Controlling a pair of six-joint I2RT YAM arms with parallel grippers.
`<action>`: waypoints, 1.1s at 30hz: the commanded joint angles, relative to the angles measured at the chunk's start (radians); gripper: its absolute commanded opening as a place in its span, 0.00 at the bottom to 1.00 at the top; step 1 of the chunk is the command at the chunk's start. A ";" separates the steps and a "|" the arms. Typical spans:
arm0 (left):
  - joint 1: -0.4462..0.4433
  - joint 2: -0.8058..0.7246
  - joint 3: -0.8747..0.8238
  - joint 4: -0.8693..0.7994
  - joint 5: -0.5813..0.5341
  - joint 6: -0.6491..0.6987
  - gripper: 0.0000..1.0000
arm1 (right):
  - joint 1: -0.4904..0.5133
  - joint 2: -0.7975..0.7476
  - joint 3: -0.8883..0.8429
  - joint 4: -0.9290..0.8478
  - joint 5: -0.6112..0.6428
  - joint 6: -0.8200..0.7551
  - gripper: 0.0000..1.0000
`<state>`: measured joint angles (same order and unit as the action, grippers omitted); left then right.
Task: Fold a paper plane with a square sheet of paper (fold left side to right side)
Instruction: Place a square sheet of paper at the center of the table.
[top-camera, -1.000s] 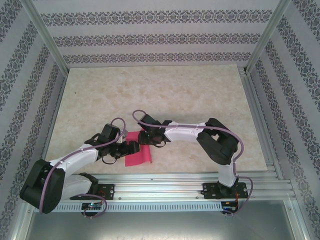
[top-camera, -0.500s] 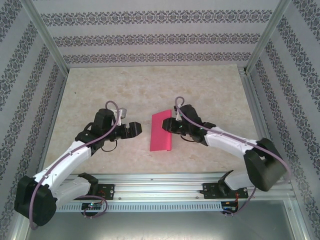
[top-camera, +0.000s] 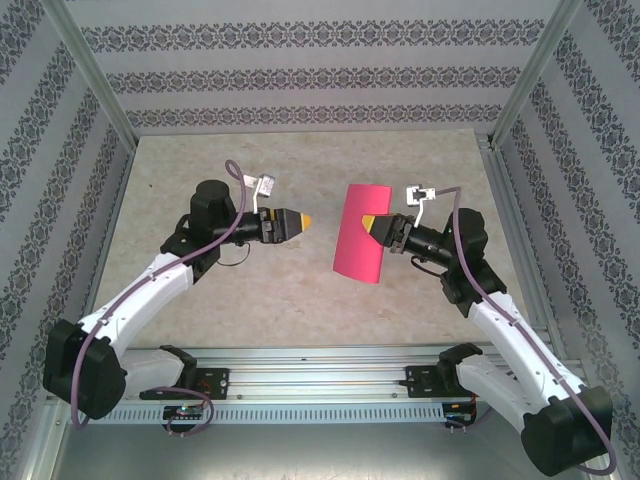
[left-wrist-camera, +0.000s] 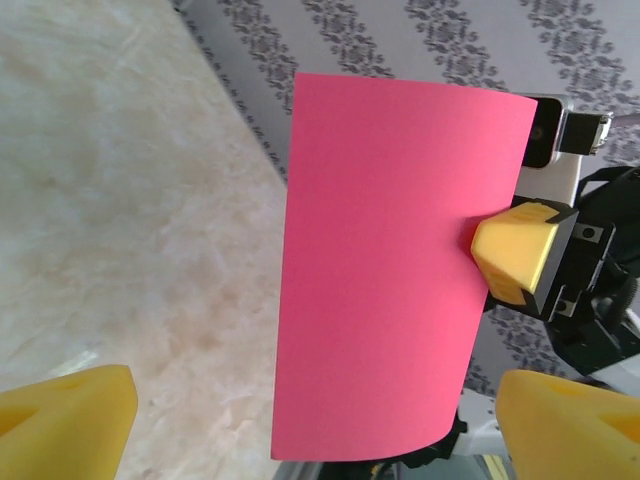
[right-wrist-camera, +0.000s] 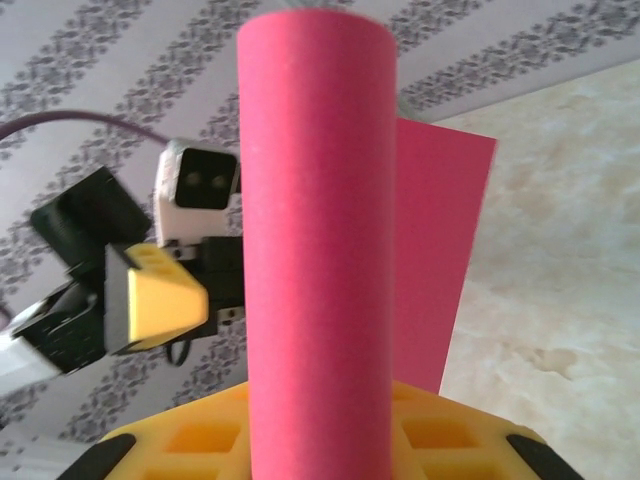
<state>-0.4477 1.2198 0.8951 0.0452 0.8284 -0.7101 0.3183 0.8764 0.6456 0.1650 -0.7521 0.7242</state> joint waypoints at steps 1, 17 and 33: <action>-0.031 0.029 0.046 0.118 0.107 -0.027 0.93 | -0.005 -0.007 0.028 0.089 -0.105 0.054 0.25; -0.110 0.096 0.067 0.292 0.170 -0.103 0.76 | 0.010 0.007 0.037 0.281 -0.168 0.188 0.26; -0.115 0.091 -0.022 0.031 0.002 0.009 0.00 | -0.029 -0.007 0.055 -0.305 0.137 -0.143 0.54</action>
<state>-0.5579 1.3167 0.9047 0.1860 0.9058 -0.7555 0.3046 0.8814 0.6693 0.0525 -0.7429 0.7074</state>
